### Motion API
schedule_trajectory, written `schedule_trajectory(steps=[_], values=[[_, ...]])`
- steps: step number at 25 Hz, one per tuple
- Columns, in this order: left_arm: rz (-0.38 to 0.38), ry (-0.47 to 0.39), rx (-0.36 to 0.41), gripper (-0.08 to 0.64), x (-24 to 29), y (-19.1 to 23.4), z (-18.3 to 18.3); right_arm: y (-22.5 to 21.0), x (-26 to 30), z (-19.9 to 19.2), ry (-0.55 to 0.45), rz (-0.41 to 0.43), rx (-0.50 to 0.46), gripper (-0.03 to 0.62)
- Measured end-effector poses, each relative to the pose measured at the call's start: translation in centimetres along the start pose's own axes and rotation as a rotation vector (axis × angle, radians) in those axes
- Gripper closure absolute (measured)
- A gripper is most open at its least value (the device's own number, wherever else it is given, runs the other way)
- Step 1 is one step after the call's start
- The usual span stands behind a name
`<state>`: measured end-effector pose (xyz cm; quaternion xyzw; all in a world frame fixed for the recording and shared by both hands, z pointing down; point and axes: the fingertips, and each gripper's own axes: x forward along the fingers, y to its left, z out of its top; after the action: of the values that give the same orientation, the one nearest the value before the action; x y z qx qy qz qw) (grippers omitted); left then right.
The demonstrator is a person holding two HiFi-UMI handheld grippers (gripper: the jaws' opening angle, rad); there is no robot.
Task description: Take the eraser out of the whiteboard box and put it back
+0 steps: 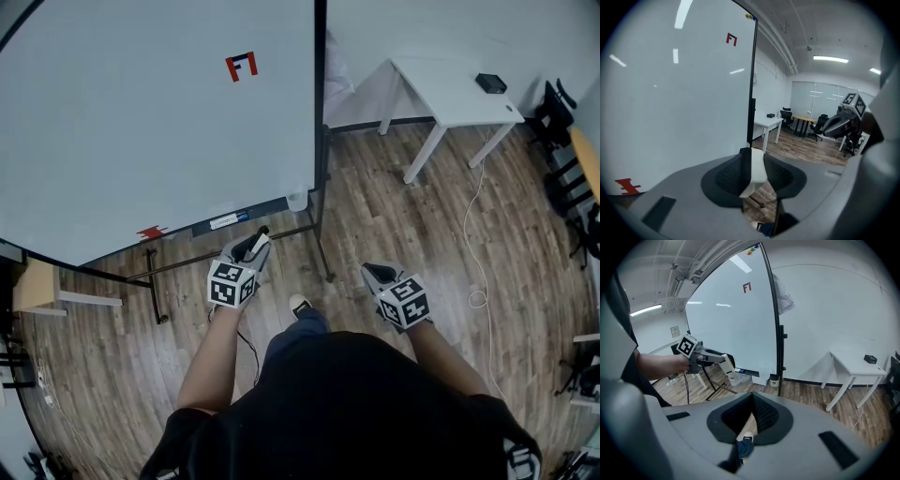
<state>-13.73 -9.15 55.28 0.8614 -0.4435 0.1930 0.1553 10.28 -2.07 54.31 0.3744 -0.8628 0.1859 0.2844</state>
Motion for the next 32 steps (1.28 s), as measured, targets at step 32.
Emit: schedule_trajectory(steps=[32], values=[[0.026,0.002,-0.042,0.408,-0.5,0.1,-0.8,-1.7,0.4,-1.4,0.005,0.006,0.047,0.597]])
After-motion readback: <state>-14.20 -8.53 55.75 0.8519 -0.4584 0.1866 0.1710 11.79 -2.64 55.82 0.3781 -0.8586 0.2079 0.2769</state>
